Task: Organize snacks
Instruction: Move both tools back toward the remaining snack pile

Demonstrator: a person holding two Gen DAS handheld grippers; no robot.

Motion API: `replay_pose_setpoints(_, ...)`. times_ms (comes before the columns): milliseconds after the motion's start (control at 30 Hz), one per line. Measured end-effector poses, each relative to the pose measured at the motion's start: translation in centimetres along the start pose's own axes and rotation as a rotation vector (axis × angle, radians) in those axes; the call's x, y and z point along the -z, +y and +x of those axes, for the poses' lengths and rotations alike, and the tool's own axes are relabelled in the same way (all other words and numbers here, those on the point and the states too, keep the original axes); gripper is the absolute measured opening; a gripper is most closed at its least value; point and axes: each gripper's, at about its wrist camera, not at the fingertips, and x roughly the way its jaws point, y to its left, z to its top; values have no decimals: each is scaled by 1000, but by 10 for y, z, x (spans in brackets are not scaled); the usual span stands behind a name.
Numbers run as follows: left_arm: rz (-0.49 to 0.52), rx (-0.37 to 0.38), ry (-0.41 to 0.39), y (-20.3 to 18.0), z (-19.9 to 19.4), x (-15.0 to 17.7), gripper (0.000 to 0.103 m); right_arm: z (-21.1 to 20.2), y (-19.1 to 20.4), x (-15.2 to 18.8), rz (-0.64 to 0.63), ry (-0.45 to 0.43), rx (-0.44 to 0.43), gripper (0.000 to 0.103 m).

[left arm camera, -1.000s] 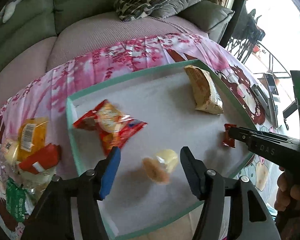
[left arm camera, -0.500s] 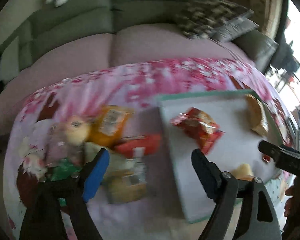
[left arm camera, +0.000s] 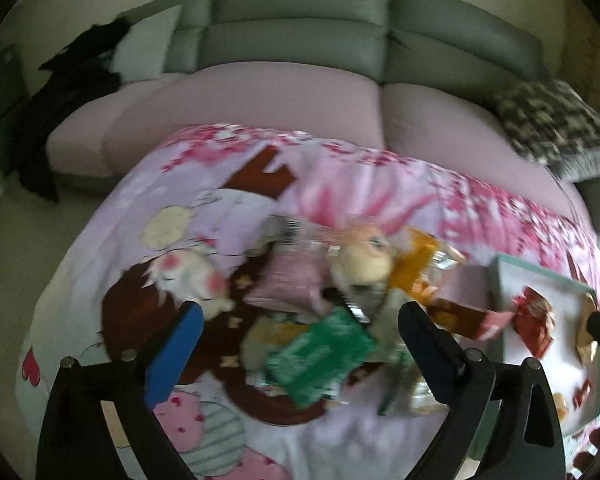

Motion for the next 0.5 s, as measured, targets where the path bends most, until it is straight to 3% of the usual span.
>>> replay_pose_setpoints(333,-108,-28,-3,39,4,4,99,18,79,2,-55,51,-139,103)
replay_pose_setpoints(500,-120,-67,7,46,6,6,99,24,94,13,-105,66,-146,103)
